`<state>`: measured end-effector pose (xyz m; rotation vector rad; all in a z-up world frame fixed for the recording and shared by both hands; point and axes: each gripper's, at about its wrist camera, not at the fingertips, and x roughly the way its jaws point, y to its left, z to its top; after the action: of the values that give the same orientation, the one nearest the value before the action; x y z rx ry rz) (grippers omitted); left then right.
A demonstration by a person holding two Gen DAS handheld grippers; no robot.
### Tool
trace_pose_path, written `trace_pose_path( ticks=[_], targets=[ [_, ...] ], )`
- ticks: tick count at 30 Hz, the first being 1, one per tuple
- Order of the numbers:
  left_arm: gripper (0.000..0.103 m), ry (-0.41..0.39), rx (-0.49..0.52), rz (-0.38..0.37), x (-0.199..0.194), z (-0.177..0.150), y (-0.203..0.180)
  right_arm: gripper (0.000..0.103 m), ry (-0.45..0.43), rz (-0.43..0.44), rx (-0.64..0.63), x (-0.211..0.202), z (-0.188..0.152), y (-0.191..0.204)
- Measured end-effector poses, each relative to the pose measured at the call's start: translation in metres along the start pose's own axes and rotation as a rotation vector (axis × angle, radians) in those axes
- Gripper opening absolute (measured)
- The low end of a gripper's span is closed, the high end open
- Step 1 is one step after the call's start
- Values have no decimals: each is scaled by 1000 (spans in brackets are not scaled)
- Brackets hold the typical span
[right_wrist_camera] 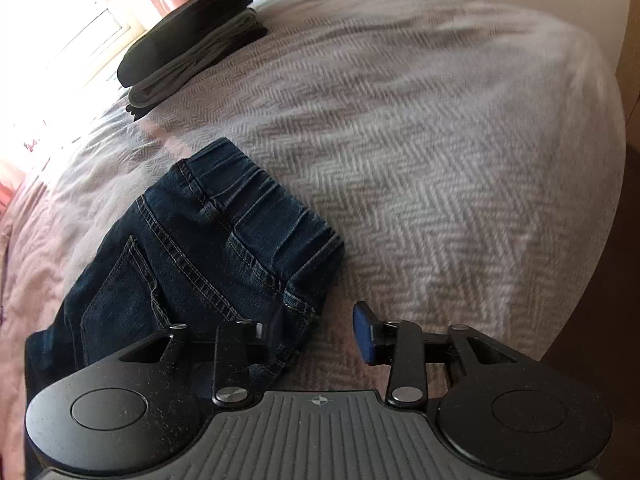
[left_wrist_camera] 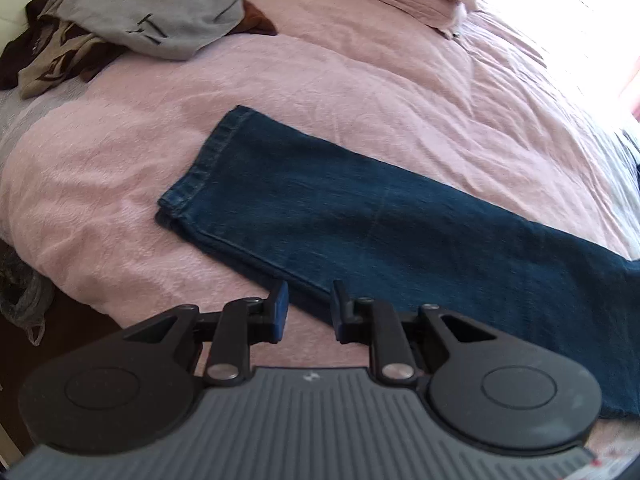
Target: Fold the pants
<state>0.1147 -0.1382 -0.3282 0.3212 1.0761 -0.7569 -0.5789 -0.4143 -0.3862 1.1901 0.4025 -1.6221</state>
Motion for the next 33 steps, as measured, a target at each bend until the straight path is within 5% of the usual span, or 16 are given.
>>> trace_pose_path(
  ticks=[3,13,33],
  targets=[
    [29,27,-54,-67,5,-2,-5,37,19,48,15,-4,-1,0],
    [29,94,-502,-212,29,-16,38,37,66,85,103,9,-4,-7],
    [28,91,-593,-269,34,-10,44,37,68,78,90,10,-3,-6]
  ],
)
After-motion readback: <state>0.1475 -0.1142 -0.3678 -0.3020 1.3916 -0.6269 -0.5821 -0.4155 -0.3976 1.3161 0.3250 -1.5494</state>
